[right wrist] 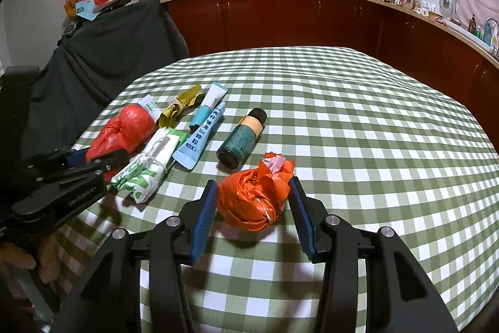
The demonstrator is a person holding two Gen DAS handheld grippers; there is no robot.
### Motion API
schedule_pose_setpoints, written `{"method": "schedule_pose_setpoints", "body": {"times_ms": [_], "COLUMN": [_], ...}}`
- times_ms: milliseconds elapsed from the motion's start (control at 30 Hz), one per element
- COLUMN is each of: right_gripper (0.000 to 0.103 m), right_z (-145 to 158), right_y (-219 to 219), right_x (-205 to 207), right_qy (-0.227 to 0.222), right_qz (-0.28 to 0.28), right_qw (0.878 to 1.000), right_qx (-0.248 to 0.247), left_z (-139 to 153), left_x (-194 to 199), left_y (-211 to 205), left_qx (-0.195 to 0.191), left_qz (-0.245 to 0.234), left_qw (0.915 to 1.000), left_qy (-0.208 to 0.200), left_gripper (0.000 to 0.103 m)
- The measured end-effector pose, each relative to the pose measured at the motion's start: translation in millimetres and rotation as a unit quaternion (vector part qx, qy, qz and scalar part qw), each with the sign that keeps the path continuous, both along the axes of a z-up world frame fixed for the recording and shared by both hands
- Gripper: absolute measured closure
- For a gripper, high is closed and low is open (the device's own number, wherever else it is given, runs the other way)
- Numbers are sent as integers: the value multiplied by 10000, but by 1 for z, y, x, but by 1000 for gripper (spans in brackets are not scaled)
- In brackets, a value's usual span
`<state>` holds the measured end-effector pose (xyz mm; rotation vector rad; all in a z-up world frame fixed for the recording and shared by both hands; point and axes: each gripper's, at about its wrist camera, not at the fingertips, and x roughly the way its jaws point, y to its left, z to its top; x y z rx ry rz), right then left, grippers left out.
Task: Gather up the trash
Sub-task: 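Grasp the red plastic bag with the left tool while the right tool grasps the orange bag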
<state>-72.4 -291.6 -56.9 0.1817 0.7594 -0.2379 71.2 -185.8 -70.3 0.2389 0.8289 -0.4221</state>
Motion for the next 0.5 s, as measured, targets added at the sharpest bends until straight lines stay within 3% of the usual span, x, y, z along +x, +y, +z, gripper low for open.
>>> {"method": "schedule_pose_setpoints", "body": {"times_ms": [167, 500], "right_gripper": [56, 56], "right_z": [0, 7], "right_y": [0, 14], "right_x": [0, -3], "right_qy": [-9, -104], "right_qz": [6, 141], "right_qw": [10000, 9998], "right_qx": [-16, -97], "left_z": [5, 24], "left_x": [-5, -24], "left_y": [3, 28], "left_qx": [-51, -136], "left_qz": [-34, 202], "left_qw": [9999, 9991], "left_qy": [-84, -337], "left_gripper": [85, 88]}}
